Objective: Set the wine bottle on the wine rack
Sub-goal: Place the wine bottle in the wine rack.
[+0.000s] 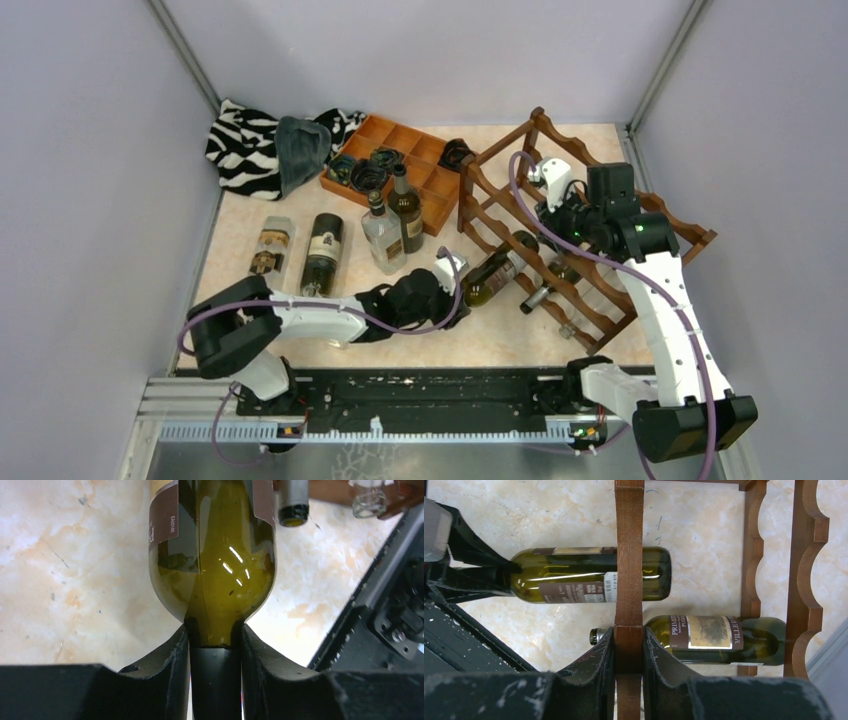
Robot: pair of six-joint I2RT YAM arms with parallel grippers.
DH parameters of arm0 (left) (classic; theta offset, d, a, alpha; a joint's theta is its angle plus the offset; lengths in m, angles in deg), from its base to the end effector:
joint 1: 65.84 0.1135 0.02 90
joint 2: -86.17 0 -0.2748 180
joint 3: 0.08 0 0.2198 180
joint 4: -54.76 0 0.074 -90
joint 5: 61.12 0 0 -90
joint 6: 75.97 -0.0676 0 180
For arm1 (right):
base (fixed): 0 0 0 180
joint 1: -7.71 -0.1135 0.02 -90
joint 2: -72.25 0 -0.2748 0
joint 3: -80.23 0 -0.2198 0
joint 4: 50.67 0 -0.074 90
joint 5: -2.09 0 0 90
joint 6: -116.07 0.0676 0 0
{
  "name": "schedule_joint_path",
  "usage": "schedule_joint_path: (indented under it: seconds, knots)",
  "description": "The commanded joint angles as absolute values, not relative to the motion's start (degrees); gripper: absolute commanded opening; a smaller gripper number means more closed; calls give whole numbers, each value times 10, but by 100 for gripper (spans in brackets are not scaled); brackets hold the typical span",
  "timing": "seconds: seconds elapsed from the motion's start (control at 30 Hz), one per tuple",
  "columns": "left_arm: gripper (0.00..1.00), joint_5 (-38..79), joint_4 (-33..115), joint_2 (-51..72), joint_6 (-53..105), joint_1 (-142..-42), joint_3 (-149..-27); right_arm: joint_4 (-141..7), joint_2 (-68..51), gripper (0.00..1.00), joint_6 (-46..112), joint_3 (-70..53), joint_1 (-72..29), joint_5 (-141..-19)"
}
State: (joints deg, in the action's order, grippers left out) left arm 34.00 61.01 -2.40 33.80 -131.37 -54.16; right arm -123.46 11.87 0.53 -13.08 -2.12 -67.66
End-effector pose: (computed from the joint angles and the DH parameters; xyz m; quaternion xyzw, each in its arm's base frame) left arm 0.1375 -0.2877 0.1969 0.3122 0.7988 -0.3192 0.4031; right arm 0.1693 0.0531 0.3502 -0.3398 0.8513 0.1119 0.3838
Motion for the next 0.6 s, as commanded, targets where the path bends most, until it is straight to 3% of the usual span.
schedule_joint_path:
  seconds: [0.0, 0.57]
  knots:
    - [0, 384, 747, -55, 306, -1317, -600, -1199, 146, 0, 18, -121, -24, -600]
    - [0, 410, 778, -223, 231, -1316, -751, -1197, 153, 0, 19, -125, -24, -584]
